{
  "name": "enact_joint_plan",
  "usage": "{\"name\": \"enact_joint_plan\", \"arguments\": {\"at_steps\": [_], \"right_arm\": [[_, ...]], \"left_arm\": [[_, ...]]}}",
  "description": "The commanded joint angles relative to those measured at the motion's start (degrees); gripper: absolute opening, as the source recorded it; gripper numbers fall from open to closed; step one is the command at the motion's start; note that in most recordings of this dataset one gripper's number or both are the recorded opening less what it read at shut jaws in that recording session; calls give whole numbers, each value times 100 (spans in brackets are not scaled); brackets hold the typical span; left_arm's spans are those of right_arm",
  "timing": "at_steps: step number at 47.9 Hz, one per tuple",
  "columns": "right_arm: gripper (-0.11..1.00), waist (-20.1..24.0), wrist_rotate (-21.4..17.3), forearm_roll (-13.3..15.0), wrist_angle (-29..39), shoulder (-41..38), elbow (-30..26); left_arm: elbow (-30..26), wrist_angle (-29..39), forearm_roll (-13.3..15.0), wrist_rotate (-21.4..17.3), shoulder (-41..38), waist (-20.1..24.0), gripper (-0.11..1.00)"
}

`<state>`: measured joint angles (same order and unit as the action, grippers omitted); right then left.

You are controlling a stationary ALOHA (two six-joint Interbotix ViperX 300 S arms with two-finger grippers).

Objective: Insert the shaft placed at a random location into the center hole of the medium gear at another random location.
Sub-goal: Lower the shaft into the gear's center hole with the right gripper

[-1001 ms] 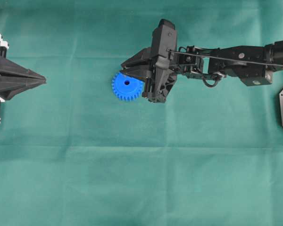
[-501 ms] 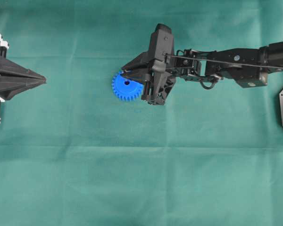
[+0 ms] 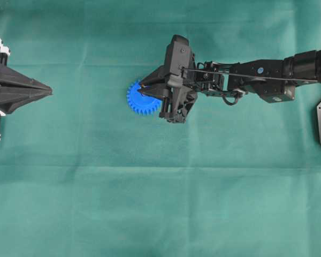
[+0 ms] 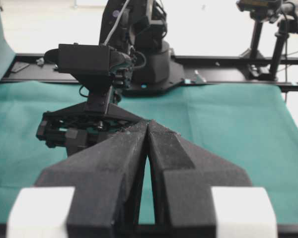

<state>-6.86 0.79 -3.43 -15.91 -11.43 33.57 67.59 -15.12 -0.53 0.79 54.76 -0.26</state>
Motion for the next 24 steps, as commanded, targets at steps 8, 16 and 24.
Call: {"name": "enact_joint_plan", "arguments": {"at_steps": [8,16,24], "right_arm": [[13,18,-18,-18,-123,62,-132],[13,18,-26,-18,-193,-97,-158],[13,18,-26,-18,-316,-255,-167]], "left_arm": [[-132,-62,-18,0,-53,18,0],[-132,-62,-18,0,-53,18,0],[-132,-62,-18,0,-53,18,0]]}}
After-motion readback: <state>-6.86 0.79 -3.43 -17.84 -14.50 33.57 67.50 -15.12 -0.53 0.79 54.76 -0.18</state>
